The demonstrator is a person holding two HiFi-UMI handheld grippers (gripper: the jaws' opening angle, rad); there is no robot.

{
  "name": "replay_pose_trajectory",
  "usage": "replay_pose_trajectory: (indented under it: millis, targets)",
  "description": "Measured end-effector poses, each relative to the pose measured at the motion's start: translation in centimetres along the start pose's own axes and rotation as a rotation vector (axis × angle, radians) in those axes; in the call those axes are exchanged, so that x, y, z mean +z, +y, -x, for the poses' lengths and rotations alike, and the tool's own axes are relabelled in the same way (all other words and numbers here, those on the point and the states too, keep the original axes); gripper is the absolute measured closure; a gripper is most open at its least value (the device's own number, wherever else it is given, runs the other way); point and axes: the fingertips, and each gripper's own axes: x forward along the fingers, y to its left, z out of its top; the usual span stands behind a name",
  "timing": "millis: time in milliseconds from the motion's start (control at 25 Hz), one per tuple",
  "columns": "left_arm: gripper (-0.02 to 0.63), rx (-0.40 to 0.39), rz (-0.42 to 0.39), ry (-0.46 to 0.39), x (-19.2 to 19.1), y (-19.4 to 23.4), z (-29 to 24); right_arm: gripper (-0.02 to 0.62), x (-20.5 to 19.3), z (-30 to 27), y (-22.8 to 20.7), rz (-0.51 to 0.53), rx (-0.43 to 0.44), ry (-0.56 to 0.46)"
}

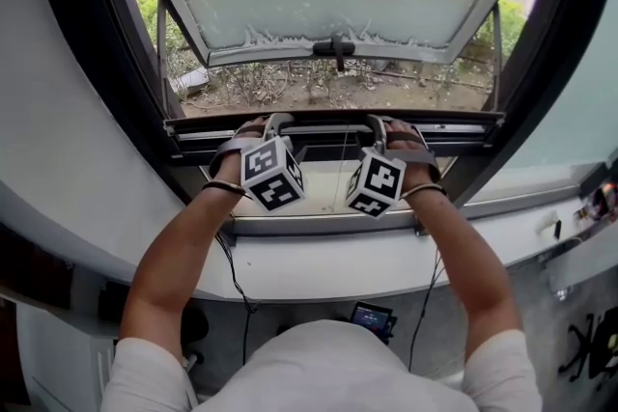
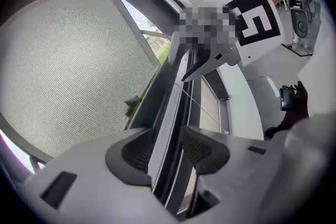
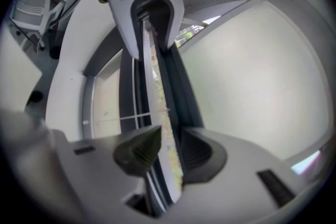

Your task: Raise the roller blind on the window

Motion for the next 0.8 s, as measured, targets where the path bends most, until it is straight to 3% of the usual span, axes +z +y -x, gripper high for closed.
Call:
replay_pose_trajectory:
  millis: [400, 800]
  targets:
    - [0.416, 0.013, 0.008, -0.008, 0.5, 0.9, 0.7, 0.48, 0.4, 0.4, -1.0, 0.013, -0.036, -0.015]
    - [0.417, 0.059, 0.025, -0.044, 2.2, 3.4, 2.4, 0.48, 1.3, 1.6, -4.3, -0.005, -0.151, -0.057]
